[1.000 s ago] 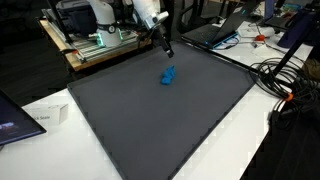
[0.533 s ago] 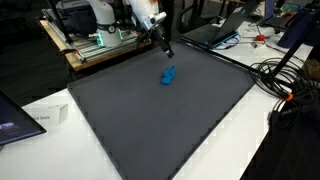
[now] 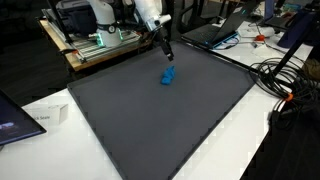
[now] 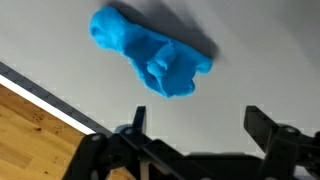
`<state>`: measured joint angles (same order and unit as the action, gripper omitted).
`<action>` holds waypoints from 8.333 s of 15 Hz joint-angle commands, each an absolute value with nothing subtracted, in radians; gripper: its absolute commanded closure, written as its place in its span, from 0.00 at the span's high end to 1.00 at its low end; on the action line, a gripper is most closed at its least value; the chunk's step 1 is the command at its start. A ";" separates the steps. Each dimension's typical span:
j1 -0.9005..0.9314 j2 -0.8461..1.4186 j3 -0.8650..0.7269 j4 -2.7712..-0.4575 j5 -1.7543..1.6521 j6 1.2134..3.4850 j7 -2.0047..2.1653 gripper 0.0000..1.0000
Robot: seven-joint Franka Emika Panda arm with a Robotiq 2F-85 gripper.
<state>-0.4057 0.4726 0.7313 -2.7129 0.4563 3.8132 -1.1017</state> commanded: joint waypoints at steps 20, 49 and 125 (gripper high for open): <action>0.523 0.324 -0.198 -2.560 0.823 3.255 -1.505 1.00; 1.035 0.325 -0.785 -2.283 0.260 2.690 -1.013 1.00; 0.239 0.903 0.078 -1.332 -0.335 1.539 -0.098 1.00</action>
